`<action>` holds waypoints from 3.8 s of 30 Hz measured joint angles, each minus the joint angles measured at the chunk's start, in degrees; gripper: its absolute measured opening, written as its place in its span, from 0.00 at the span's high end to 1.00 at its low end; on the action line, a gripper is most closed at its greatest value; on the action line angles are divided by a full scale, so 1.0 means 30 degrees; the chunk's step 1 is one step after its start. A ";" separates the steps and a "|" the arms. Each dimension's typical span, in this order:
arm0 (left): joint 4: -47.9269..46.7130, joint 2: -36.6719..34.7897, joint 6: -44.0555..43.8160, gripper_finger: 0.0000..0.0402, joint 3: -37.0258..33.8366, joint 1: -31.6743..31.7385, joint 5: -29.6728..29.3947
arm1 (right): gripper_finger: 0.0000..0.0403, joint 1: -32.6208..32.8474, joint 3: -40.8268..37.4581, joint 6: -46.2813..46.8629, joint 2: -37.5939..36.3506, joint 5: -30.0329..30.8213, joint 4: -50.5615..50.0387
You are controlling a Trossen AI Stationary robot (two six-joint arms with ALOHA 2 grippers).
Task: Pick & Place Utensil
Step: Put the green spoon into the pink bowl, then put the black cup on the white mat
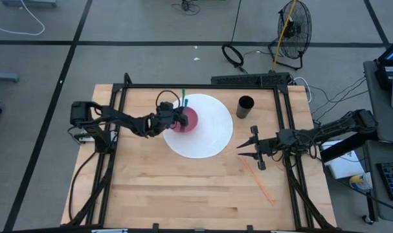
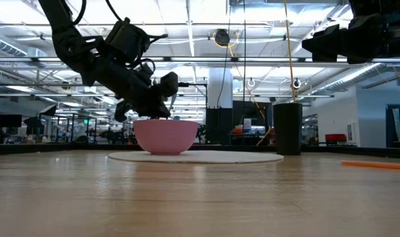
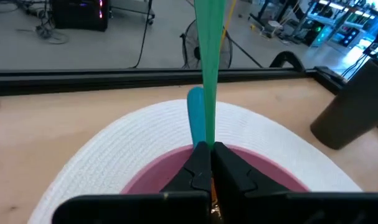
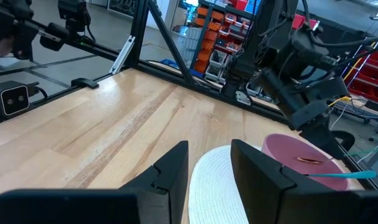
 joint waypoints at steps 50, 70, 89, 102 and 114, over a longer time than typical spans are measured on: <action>-0.1799 0.0059 -0.2057 0.95 0.0000 -0.0392 0.0155 | 0.71 0.0000 0.0000 0.0058 0.0006 0.0000 0.0001; -0.1692 0.0059 -0.1231 0.78 0.0000 -0.0428 0.0147 | 0.71 0.0000 0.0000 0.0058 0.0000 0.0000 0.0000; 0.1216 -0.0972 0.5994 0.78 0.0005 -0.1741 0.0002 | 0.71 0.0006 0.0000 0.0051 0.0007 -0.0006 -0.0022; -0.4239 -0.8006 1.3887 0.78 0.0022 -0.3444 0.0229 | 0.71 0.0007 0.0000 0.0014 0.0000 0.0875 0.0132; -1.7409 -1.6670 1.2321 0.78 -0.0396 -0.4854 0.3165 | 0.71 0.0007 -0.0007 0.0575 0.0007 0.3024 0.1275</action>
